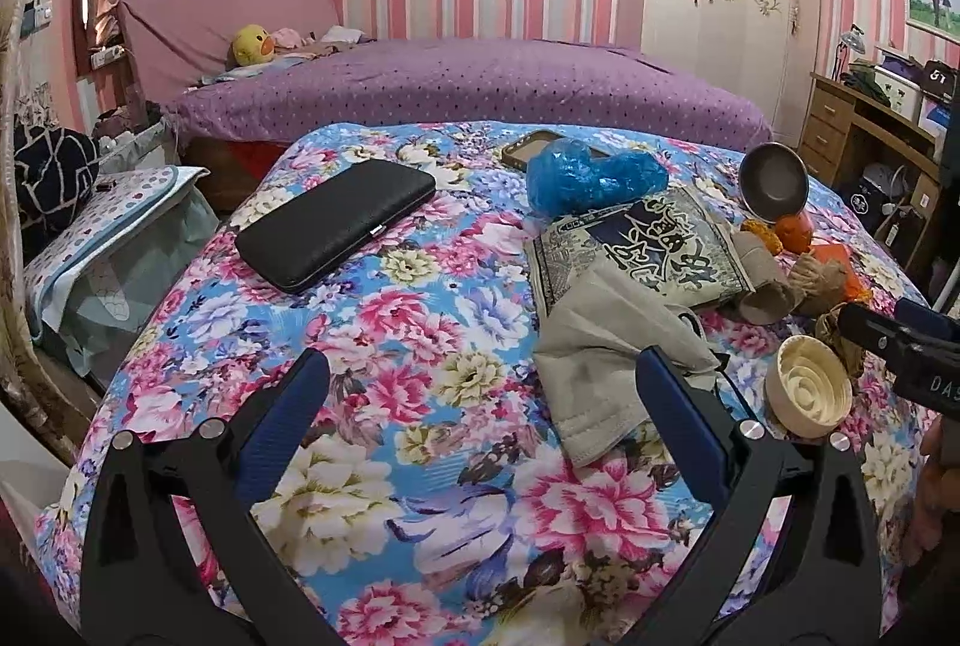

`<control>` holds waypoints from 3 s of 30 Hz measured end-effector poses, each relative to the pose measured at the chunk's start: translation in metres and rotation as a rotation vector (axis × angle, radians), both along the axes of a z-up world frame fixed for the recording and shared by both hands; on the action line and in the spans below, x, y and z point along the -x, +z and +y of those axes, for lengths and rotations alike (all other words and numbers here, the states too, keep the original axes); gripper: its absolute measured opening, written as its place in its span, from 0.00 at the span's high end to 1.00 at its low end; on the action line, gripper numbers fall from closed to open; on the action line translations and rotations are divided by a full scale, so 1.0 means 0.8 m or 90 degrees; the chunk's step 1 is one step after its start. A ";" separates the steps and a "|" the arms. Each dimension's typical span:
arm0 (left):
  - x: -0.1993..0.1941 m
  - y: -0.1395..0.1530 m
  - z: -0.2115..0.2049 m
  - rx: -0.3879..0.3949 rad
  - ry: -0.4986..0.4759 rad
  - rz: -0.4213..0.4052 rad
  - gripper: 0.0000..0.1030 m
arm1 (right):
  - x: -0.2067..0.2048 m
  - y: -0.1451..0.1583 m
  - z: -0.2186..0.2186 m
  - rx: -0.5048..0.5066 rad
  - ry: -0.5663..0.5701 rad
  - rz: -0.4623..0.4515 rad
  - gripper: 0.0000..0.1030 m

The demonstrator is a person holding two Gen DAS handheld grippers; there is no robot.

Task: Collect trash
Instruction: 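Grasp the brown paper scrap with the right tool while the left tool grasps the grey cloth bag, then carry both items to the blue basket and open both tools to drop them, then grasp the cream plastic bowl with the right tool while the left tool grasps the snack wrapper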

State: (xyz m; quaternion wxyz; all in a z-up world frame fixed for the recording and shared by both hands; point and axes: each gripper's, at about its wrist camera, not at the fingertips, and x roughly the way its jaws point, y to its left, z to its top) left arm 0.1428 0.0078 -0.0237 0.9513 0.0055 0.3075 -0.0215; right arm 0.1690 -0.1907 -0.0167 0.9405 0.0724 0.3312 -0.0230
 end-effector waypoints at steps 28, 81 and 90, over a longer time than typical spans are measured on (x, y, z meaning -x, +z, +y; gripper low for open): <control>-0.021 -0.020 -0.042 0.056 -0.122 0.115 0.93 | 0.058 0.035 -0.054 -0.052 0.045 -0.056 0.54; 0.092 0.081 -0.361 0.096 -0.387 -0.031 0.18 | 0.290 0.077 -0.385 0.043 -0.454 -0.211 0.10; 0.054 0.071 -0.074 -0.038 -0.098 -0.086 0.11 | 0.143 0.061 -0.207 -0.022 -0.141 -0.121 0.10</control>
